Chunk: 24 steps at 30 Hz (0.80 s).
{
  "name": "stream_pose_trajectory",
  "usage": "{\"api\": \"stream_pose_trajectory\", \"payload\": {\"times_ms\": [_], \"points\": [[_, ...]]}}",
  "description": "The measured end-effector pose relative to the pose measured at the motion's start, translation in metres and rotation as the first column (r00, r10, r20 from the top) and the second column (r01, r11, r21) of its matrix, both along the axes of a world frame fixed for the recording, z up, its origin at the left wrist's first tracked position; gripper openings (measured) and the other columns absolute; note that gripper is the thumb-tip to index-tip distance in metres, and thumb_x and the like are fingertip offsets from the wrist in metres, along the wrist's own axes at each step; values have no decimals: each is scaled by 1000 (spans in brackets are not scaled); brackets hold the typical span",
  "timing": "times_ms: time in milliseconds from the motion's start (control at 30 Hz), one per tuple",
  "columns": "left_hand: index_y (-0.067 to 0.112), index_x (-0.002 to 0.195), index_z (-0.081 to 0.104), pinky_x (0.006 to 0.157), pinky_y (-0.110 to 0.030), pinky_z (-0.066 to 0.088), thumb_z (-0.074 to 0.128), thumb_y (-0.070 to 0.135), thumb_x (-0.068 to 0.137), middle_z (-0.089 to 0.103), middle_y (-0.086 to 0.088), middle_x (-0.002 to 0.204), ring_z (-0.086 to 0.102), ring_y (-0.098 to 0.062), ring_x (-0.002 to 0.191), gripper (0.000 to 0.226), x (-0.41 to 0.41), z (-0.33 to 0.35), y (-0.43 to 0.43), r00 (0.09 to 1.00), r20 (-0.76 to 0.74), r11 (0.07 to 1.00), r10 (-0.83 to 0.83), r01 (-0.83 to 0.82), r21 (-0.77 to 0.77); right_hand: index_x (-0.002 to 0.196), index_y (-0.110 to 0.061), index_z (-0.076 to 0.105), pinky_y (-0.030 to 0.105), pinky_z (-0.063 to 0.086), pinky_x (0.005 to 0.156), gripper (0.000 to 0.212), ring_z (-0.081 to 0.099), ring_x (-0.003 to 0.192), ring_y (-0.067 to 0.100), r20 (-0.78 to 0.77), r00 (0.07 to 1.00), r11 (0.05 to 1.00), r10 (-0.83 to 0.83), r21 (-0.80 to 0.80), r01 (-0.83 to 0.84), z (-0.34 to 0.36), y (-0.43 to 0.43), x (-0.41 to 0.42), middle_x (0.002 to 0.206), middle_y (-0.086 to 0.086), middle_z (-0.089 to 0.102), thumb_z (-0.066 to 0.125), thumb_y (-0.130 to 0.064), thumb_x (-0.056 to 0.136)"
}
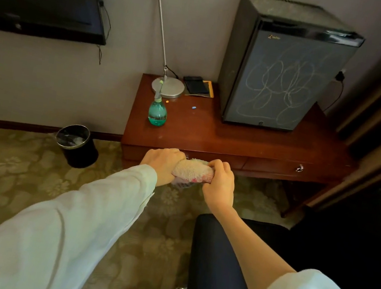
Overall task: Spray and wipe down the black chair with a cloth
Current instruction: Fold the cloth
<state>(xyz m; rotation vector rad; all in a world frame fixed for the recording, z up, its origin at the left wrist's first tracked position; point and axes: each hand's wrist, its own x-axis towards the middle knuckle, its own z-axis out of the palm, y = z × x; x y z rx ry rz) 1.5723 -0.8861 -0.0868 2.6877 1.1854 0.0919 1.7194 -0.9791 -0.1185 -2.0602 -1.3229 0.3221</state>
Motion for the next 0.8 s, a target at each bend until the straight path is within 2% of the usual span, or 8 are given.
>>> {"api": "stream_pose_trajectory", "payload": {"times_ms": [167, 333, 433, 633, 800], "points": [[27, 112, 56, 75, -33, 49, 69, 37, 84, 60, 6, 110, 61, -21, 101, 33, -3, 3, 3, 1000, 15, 1000, -18, 18, 18, 111, -16, 55, 30, 47, 81, 45, 48, 104, 21, 28, 999, 999, 30, -31, -29, 5, 1, 1, 113, 1, 51, 64, 7, 73], [27, 115, 54, 70, -29, 42, 68, 38, 84, 59, 5, 112, 59, -20, 102, 35, -1, 6, 0, 1000, 30, 999, -1, 1, 32, 110, -18, 55, 36, 49, 80, 46, 49, 103, 23, 43, 998, 999, 50, -23, -49, 10, 6, 7, 111, 0, 52, 63, 7, 72], [26, 111, 54, 74, -34, 49, 68, 38, 84, 59, 5, 110, 60, -21, 101, 32, -1, 11, -1, 999, 27, 999, 25, -26, 23, 109, -19, 56, 35, 50, 81, 45, 49, 102, 22, 44, 997, 998, 69, -14, -69, 13, 10, 10, 111, 0, 52, 63, 7, 72], [24, 115, 55, 84, -39, 51, 66, 34, 86, 60, 3, 115, 59, -22, 105, 33, -1, 24, -3, 997, 15, 997, 70, -70, 22, 109, -17, 55, 32, 47, 78, 44, 49, 100, 22, 47, 991, 991, 127, 26, -128, 20, 15, 14, 109, 1, 52, 63, 7, 73], [26, 114, 53, 74, -29, 47, 68, 38, 85, 60, 4, 111, 59, -19, 102, 34, 4, 28, 2, 996, 41, 995, 82, -84, 51, 109, -18, 55, 29, 44, 75, 44, 48, 101, 21, 59, 989, 989, 138, 43, -141, 26, 24, 23, 109, 0, 52, 63, 7, 74]]}}
